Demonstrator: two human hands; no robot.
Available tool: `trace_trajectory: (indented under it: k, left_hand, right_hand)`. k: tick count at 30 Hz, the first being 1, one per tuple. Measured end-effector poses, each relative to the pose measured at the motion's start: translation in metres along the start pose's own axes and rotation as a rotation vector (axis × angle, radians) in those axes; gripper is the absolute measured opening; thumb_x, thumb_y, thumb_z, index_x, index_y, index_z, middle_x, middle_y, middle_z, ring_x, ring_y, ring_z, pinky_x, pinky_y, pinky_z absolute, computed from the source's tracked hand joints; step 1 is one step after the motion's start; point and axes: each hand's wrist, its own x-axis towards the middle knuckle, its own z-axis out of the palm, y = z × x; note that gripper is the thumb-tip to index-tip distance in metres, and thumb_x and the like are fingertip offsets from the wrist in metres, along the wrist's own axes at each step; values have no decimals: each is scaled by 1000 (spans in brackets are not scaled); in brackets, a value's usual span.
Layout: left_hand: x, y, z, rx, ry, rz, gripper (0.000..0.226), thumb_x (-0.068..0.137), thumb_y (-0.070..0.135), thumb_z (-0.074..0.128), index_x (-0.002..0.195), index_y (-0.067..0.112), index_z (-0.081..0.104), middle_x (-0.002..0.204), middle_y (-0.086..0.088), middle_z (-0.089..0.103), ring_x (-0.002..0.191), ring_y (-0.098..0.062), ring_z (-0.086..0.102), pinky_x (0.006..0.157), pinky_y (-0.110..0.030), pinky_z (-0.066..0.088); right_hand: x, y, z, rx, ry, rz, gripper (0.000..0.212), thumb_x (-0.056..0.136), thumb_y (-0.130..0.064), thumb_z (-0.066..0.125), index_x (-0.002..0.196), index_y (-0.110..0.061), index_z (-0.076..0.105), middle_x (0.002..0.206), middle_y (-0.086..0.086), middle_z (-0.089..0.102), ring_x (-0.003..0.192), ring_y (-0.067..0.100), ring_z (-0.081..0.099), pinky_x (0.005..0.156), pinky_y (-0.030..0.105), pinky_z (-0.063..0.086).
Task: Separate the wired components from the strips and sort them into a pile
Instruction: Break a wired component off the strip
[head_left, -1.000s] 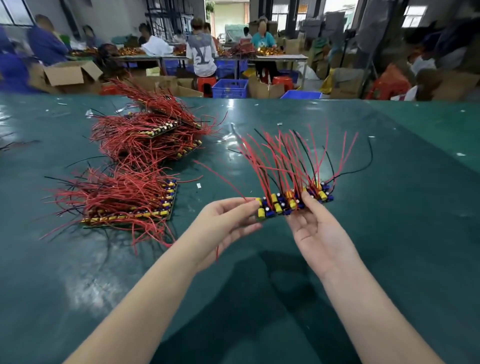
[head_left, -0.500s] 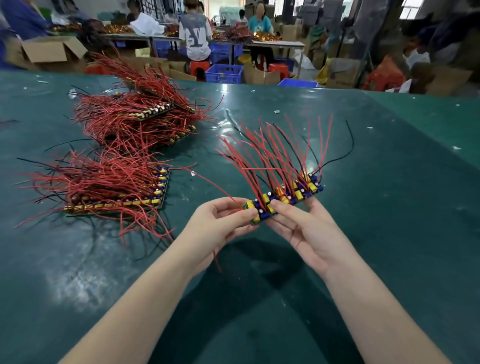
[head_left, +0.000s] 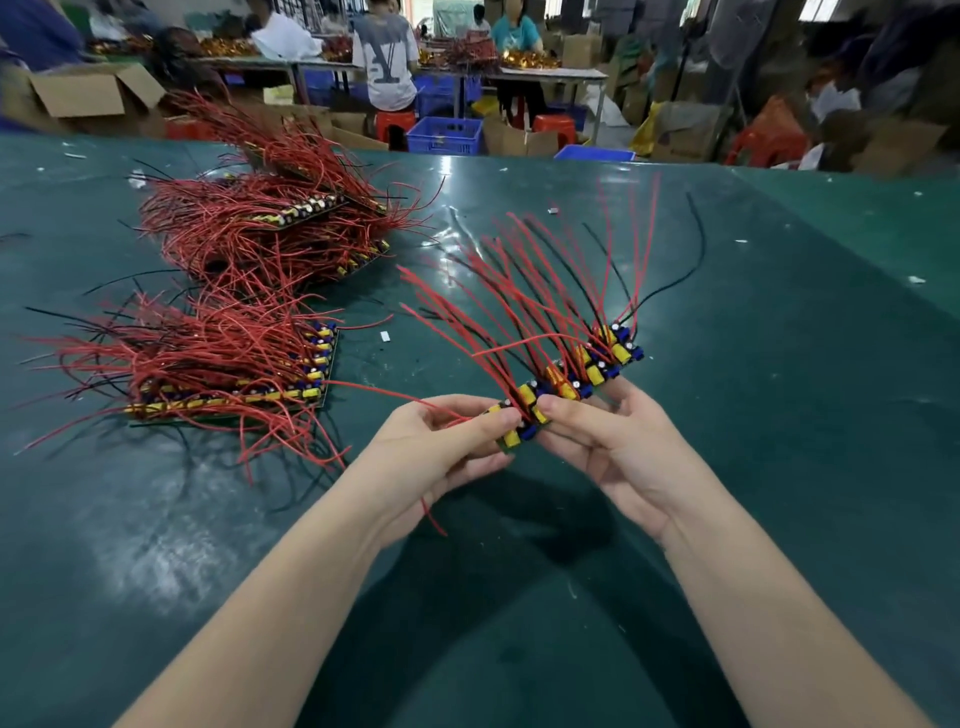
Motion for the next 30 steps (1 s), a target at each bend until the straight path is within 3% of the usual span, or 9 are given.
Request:
trace_trajectory:
  k: [3, 10, 13, 17, 30]
  left_hand:
    - [-1, -2, 0, -7, 13, 32, 12, 76, 3, 71, 88, 0, 68, 71, -5, 71, 59, -7, 65, 59, -17, 54]
    - [-3, -3, 0, 4, -47, 59, 16, 60, 9, 76, 75, 5, 74, 73, -9, 72, 63, -11, 68, 59, -18, 55]
    - [-2, -4, -2, 3, -84, 54, 12, 59, 11, 76, 70, 8, 77, 74, -8, 73, 64, -11, 68, 60, -18, 55]
    - [-2, -3, -4, 8, -136, 54, 15, 58, 15, 77, 73, 10, 78, 76, -7, 74, 66, -11, 69, 61, -18, 55]
    - [-1, -4, -6, -19, -161, 40, 16, 63, 10, 74, 78, 5, 77, 82, -13, 74, 71, -16, 71, 62, -20, 56]
  right_hand:
    - [-1, 2, -1, 15, 13, 48, 29, 60, -7, 80, 86, -10, 67, 98, 18, 73, 85, 24, 73, 68, 27, 57]
    - [-2, 0, -3, -28, -4, 140, 18, 51, -15, 82, 66, -8, 76, 84, 15, 75, 72, 20, 73, 66, 28, 58]
    - [-3, -2, -3, -8, 0, 162, 24, 48, -15, 83, 69, -7, 75, 81, 15, 75, 70, 20, 73, 64, 28, 58]
    - [-4, -3, -4, 0, 3, 190, 43, 50, -14, 82, 86, 1, 65, 78, 14, 74, 68, 20, 73, 64, 29, 58]
    - [-3, -6, -6, -30, -47, 199, 16, 52, -15, 79, 66, -7, 77, 78, 13, 75, 69, 18, 73, 61, 27, 58]
